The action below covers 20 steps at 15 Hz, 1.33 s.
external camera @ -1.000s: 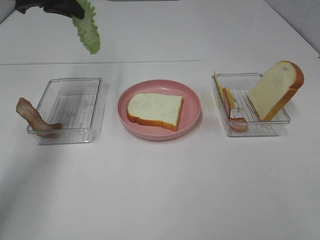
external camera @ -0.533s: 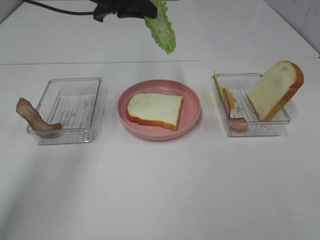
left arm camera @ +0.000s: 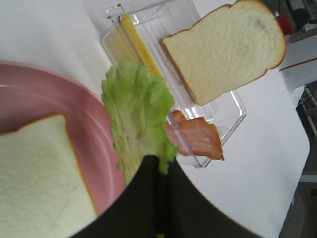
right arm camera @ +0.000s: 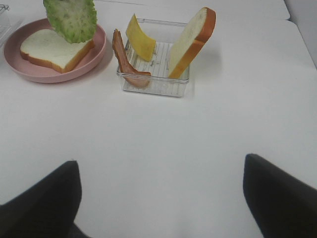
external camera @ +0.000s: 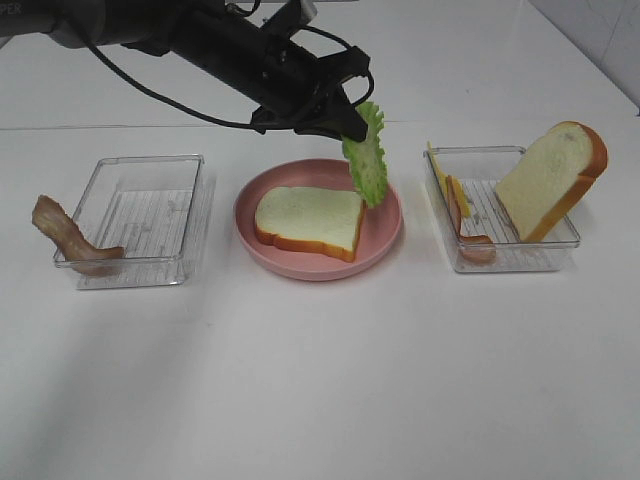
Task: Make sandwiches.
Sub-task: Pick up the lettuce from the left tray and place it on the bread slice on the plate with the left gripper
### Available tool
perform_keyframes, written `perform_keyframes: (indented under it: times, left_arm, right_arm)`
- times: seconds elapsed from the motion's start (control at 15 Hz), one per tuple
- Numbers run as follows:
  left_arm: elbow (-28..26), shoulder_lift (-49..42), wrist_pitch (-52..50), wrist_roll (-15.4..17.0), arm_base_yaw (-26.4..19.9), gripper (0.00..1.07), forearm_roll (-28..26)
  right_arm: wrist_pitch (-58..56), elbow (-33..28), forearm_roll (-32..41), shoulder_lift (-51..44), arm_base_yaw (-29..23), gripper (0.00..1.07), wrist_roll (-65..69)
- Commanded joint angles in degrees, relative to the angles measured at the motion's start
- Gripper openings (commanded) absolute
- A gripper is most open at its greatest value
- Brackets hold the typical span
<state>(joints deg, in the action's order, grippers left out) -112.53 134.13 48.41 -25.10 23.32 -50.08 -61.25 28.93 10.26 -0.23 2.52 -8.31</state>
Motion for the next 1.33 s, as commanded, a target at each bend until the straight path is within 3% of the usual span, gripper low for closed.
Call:
perform_keyframes:
  times: [0.07, 0.27, 0.6, 0.73, 1.33]
  left_arm:
    - [-0.1, -0.1, 1.1, 1.9, 0.0, 0.0, 5.8]
    - [-0.1, 0.6, 2.5, 2.5, 0.0, 0.0, 7.8]
    - [-0.1, 0.6, 2.5, -0.2, 0.2, 0.0, -0.7]
    - [-0.1, 1.0, 3.4, -0.6, 0.2, 0.0, 0.5]
    - [-0.1, 2.5, 5.4, 2.8, -3.0, 0.0, 9.0]
  right_arm:
    - [0.3, -0.1, 0.0, -1.1, 0.2, 0.79, -0.6]
    - [0.3, -0.1, 0.0, -1.1, 0.2, 0.79, -0.6]
    - [0.3, -0.1, 0.0, -1.1, 0.2, 0.79, -0.6]
    - [0.3, -0.1, 0.0, -1.1, 0.2, 0.79, -0.6]
    - [0.3, -0.1, 0.1, -1.1, 0.2, 0.79, -0.6]
